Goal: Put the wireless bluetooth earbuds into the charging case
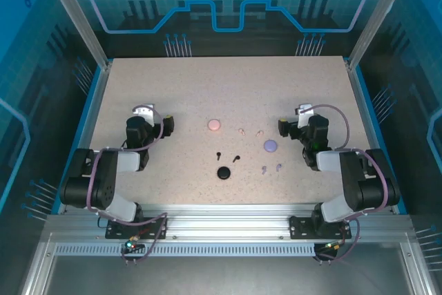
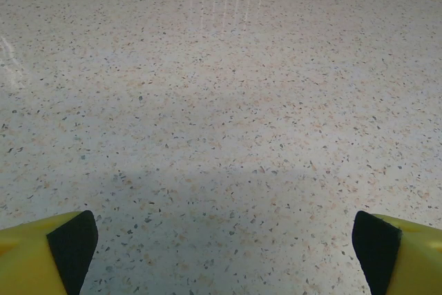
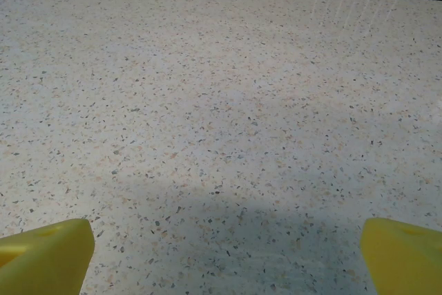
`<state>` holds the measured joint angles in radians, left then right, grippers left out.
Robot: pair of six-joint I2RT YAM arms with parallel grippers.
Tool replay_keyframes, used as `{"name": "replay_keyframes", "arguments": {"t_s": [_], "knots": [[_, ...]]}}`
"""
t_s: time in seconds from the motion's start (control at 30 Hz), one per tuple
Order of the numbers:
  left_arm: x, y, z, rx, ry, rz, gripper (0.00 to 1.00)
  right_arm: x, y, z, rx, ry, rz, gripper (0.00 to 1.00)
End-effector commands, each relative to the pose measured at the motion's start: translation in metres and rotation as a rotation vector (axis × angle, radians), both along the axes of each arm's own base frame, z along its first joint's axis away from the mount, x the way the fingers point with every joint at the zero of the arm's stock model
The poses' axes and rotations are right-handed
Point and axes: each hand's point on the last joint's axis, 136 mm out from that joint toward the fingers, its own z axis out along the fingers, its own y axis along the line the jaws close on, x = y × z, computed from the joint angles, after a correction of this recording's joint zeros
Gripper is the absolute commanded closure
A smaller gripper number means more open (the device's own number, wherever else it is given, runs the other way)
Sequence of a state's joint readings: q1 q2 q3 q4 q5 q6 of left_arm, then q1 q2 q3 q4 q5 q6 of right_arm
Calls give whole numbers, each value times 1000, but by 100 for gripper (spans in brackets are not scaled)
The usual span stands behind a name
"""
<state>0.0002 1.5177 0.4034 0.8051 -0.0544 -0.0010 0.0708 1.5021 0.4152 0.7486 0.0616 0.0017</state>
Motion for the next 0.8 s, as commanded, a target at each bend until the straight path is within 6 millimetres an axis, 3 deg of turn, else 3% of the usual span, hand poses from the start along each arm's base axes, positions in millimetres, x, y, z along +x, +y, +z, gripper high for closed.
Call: {"name": "replay_keyframes", "arguments": {"t_s": [0.0, 0.77], "knots": [[1, 1, 2, -17, -5, -4, 1, 5, -4, 6, -4, -18, 0, 0], [1, 1, 2, -17, -4, -2, 1, 6, -4, 6, 4, -16, 4, 0]]}}
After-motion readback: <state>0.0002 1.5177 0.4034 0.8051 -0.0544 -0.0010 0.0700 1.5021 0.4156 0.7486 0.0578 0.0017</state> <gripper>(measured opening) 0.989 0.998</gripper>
